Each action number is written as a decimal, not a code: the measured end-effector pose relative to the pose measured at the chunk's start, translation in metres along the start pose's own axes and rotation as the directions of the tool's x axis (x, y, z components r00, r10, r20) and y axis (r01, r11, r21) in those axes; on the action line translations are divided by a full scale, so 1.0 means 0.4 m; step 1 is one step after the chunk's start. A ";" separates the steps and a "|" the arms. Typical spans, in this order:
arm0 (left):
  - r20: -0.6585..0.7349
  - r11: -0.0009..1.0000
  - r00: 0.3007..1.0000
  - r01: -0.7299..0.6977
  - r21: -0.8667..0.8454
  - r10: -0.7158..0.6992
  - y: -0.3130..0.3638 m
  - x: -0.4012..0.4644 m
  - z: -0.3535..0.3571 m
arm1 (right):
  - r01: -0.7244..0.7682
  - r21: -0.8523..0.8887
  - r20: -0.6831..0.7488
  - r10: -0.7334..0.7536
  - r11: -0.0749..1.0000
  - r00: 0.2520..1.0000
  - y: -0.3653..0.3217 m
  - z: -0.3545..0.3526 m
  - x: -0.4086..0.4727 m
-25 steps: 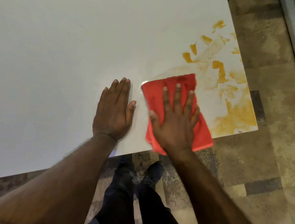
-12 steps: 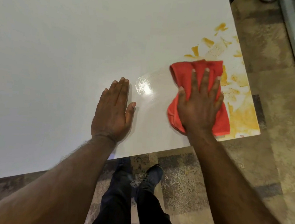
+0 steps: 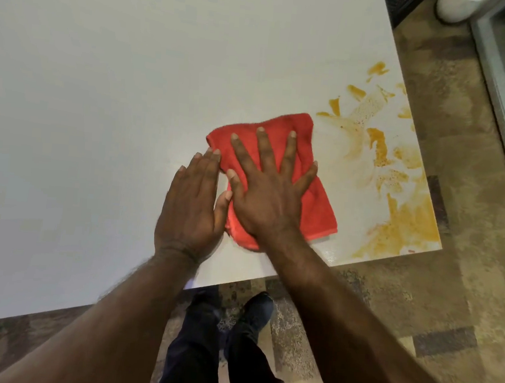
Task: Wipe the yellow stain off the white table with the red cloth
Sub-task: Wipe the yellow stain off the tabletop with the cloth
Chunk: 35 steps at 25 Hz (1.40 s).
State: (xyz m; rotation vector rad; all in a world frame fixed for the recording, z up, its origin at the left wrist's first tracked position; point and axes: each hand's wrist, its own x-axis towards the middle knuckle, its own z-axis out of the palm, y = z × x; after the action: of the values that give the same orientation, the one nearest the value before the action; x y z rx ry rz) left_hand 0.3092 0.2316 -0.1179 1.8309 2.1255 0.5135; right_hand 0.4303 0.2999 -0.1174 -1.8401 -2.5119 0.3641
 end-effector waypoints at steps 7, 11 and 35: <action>0.033 1.000 0.999 0.008 0.030 -0.009 0.003 -0.003 -0.005 | -0.219 0.060 -0.060 0.222 0.974 0.973 0.173 -0.034 0.040; 0.046 0.999 0.999 0.013 0.038 -0.014 -0.001 -0.004 -0.006 | -0.285 0.096 -0.063 0.291 0.954 0.955 0.160 -0.023 -0.055; 0.036 0.999 0.999 -0.002 0.053 0.000 -0.005 -0.001 0.004 | -0.248 0.105 -0.020 0.252 0.963 0.968 0.143 -0.015 -0.071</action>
State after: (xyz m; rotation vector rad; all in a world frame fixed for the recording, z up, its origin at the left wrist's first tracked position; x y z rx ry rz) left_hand 0.3081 0.2309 -0.1203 1.8552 2.1340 0.4246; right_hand 0.4937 0.2906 -0.1187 -2.1075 -2.1975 0.4508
